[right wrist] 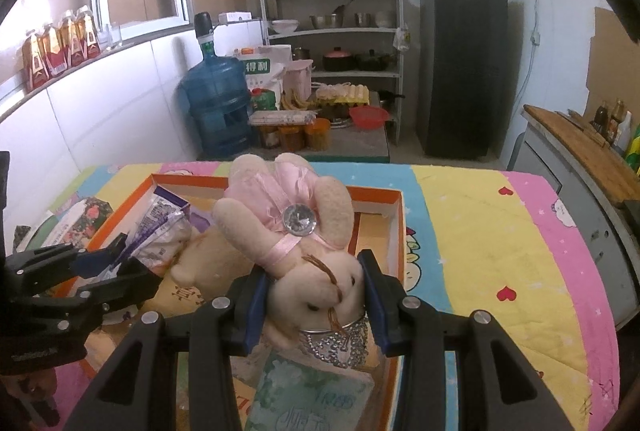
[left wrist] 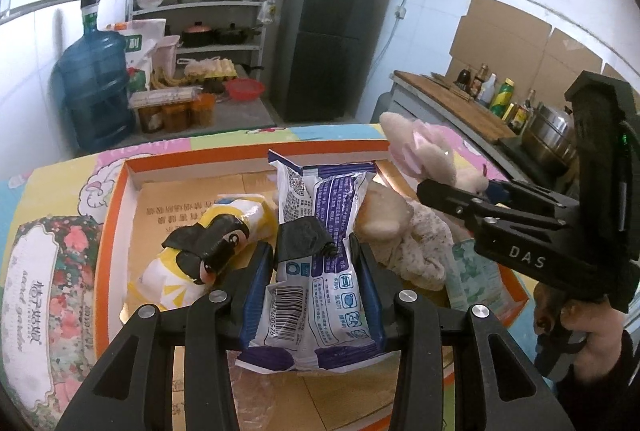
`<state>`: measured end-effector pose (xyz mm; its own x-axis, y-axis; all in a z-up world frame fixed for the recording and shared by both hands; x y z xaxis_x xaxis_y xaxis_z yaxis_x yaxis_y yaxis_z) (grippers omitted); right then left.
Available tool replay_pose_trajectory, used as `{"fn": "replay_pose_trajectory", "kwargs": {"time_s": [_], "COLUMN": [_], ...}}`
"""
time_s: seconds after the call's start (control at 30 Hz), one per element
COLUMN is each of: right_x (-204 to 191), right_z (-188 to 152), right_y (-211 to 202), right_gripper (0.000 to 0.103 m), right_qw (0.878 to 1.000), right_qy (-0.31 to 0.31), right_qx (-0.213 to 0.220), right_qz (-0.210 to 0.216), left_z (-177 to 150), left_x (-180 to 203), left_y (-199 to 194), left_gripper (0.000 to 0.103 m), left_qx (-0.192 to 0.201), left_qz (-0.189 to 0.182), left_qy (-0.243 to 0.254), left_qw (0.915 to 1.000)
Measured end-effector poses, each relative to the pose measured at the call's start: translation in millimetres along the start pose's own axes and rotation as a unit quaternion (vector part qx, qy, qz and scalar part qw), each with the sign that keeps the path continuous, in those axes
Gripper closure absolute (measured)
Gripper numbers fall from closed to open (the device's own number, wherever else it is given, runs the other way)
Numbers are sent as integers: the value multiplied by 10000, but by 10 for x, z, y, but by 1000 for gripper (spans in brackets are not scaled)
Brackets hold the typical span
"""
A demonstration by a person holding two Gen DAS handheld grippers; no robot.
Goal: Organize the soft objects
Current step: 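Open the right gripper releasing the bear while the left gripper releases the packet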
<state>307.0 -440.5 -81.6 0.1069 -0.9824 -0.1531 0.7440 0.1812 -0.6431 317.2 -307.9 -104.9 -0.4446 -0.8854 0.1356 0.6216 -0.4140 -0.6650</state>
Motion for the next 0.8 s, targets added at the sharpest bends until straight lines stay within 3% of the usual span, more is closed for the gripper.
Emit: {"fn": "replay_pose_trajectory", "kwargs": {"time_s": [0.23, 0.4, 0.63, 0.8], "right_x": [-2, 32, 42, 50], "right_z": [-104, -149, -171, -186], "right_y": [132, 164, 139, 113], "right_gripper": [58, 56, 38, 37], "right_qw": [9997, 9996, 9996, 9995], "right_qy": [-40, 64, 112, 193], "right_qx": [-221, -260, -229, -220], "right_qz": [-10, 86, 117, 152], "left_z": [-7, -16, -22, -14], "left_x": [2, -4, -23, -41], "left_y": [0, -21, -126, -216], "left_gripper": [58, 48, 38, 36], "left_qx": [15, 23, 154, 252], "left_qz": [-60, -113, -158, -113], "left_qy": [-46, -132, -152, -147], "left_qw": [10000, 9998, 9996, 9995]}}
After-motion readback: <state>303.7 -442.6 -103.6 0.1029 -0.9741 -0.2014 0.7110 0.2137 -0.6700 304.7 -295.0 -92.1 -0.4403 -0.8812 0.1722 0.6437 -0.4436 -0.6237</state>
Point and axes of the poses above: each gripper's, at about its wrist camera, not at the fingertips, and y roughly the way its jaws point, x to its right, z to its top, the point moved 9 cm from there along y, roughly the way its jaws point, and after that the axes turned 5 degrees about y, right-handed, at the moved point
